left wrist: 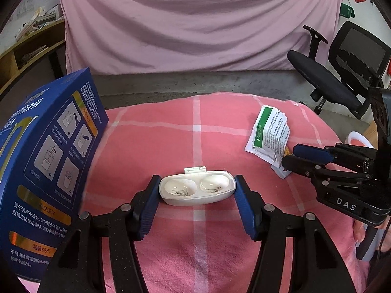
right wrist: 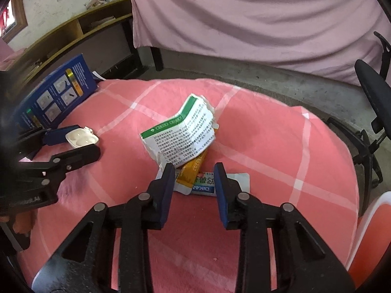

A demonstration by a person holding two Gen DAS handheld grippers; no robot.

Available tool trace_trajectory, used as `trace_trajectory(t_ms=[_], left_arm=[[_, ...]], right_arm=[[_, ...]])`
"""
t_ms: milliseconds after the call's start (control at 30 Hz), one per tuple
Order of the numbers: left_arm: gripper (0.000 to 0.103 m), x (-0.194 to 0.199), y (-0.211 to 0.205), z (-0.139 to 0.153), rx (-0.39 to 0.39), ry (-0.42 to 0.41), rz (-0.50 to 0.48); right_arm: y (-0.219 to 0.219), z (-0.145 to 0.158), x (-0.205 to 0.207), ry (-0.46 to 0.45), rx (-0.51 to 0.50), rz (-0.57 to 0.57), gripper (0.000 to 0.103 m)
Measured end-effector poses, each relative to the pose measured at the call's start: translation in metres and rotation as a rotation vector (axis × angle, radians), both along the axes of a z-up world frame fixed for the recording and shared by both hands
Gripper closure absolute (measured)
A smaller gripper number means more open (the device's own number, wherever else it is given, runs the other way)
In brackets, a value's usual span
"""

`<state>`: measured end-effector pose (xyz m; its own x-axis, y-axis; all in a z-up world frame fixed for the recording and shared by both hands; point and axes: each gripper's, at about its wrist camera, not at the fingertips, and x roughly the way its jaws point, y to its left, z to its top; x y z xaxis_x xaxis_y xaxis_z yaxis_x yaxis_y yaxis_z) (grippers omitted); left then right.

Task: Collect trash
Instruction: 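Grasp the white plastic tray with the left tool while the right tool grasps the orange strip, then carry the tray and strip over the bucket and open both tools to drop them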

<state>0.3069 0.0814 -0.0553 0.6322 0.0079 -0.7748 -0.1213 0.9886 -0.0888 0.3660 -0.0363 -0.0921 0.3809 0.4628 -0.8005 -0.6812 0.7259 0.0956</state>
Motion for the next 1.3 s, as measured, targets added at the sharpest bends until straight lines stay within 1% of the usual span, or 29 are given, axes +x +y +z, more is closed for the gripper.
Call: trace_trajectory(t_ms=[67, 267, 300, 333, 467, 600, 667, 733, 867, 967, 1000, 1067, 1133, 1167, 1300], left_arm=[[0.049, 0.002, 0.000, 0.000, 0.002, -0.001, -0.001], [0.049, -0.003, -0.002, 0.000, 0.006, -0.012, 0.006], [0.050, -0.005, -0.003, 0.001, 0.005, -0.015, 0.006], [0.050, -0.008, -0.003, 0.002, 0.003, -0.019, 0.005], [0.049, -0.022, -0.010, 0.007, 0.000, -0.040, -0.006], [0.050, -0.032, -0.020, 0.009, 0.002, -0.044, -0.005], [0.050, -0.039, -0.025, 0.013, 0.013, -0.067, -0.005], [0.050, -0.047, -0.033, 0.021, 0.031, -0.112, -0.015], [0.050, -0.063, -0.050, 0.032, 0.056, -0.212, -0.035], [0.049, -0.074, -0.060, 0.044, 0.050, -0.303, -0.046], [0.049, -0.076, -0.064, 0.049, 0.047, -0.333, -0.048], [0.049, -0.080, -0.074, 0.059, 0.043, -0.387, -0.055], [0.049, -0.084, -0.087, 0.071, 0.039, -0.452, -0.071], [0.049, -0.085, -0.091, 0.075, 0.039, -0.477, -0.080], [0.049, -0.087, -0.118, 0.091, 0.041, -0.577, -0.125]], right_arm=[[0.001, 0.001, -0.002, -0.007, -0.009, 0.005, 0.069], [0.001, 0.002, -0.012, -0.022, -0.026, 0.007, 0.070], [-0.002, 0.003, -0.014, -0.020, -0.022, 0.002, 0.070], [-0.004, 0.004, -0.015, -0.018, -0.016, -0.002, 0.074], [-0.022, 0.007, -0.026, -0.003, 0.008, -0.019, 0.074], [-0.033, 0.012, -0.035, -0.021, 0.020, -0.029, 0.075], [-0.037, 0.014, -0.040, -0.037, 0.018, -0.032, 0.075], [-0.043, 0.018, -0.047, -0.063, 0.025, -0.039, 0.075], [-0.067, 0.036, -0.064, -0.142, 0.124, -0.065, 0.075], [-0.095, 0.056, -0.079, -0.250, 0.225, -0.105, 0.075], [-0.099, 0.061, -0.083, -0.280, 0.244, -0.114, 0.075], [-0.115, 0.074, -0.096, -0.378, 0.282, -0.142, 0.075], [-0.127, 0.082, -0.106, -0.442, 0.311, -0.167, 0.075], [-0.137, 0.089, -0.112, -0.481, 0.339, -0.188, 0.075], [-0.166, 0.105, -0.127, -0.595, 0.399, -0.263, 0.075]])
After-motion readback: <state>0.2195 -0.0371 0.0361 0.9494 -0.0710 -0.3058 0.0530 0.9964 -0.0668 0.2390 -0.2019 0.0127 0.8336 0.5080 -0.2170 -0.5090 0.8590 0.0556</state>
